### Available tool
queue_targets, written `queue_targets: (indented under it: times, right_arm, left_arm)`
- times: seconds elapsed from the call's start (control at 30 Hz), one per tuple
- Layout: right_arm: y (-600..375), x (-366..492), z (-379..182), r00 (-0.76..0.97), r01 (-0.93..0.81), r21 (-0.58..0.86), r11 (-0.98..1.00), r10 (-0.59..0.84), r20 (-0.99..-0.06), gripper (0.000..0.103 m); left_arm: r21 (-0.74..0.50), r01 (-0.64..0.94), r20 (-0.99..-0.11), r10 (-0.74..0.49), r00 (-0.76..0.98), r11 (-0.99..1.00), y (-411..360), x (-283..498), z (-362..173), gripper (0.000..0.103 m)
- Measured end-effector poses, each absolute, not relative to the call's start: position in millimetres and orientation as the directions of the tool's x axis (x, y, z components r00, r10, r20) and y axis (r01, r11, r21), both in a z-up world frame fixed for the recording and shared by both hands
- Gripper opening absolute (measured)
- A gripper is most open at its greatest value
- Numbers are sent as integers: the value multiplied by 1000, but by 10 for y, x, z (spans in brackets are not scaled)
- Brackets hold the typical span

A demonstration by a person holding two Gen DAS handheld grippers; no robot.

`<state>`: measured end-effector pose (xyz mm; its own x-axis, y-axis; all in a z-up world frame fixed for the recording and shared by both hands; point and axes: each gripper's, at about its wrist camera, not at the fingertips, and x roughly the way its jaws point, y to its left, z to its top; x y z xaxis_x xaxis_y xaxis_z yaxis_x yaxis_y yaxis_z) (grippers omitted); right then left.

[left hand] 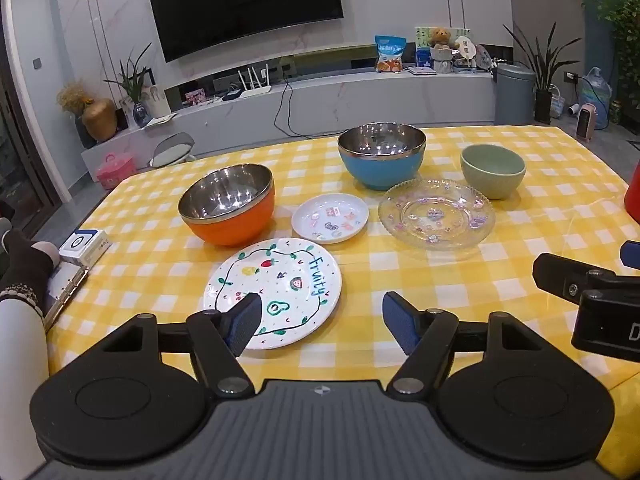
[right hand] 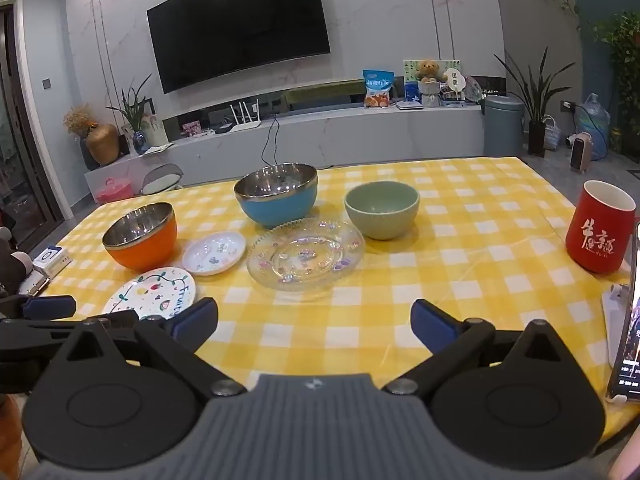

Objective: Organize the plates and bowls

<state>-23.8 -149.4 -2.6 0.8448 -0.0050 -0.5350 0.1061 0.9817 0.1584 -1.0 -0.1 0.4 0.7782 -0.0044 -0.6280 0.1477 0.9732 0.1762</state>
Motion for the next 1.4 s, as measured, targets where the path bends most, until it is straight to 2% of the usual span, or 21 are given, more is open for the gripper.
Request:
queue_targets:
  times: [0.1,0.47,1.4]
  right_arm:
    - [-1492,-226,-20,845,109,155,982,-9,-535,100]
    - [-1484,-273,-88,839,99,156,983,2,-545,100]
    - [-1449,-180,-108,797,96,159,983,20,-604,100]
  left_arm:
    - [199,154,-632,6,775,968,-81,3,-12,76]
    - [152,172,-654,-32,756,973,-30,-9,-49,73]
    - [157,166,-696,-10,718,973,2,37,-110,73]
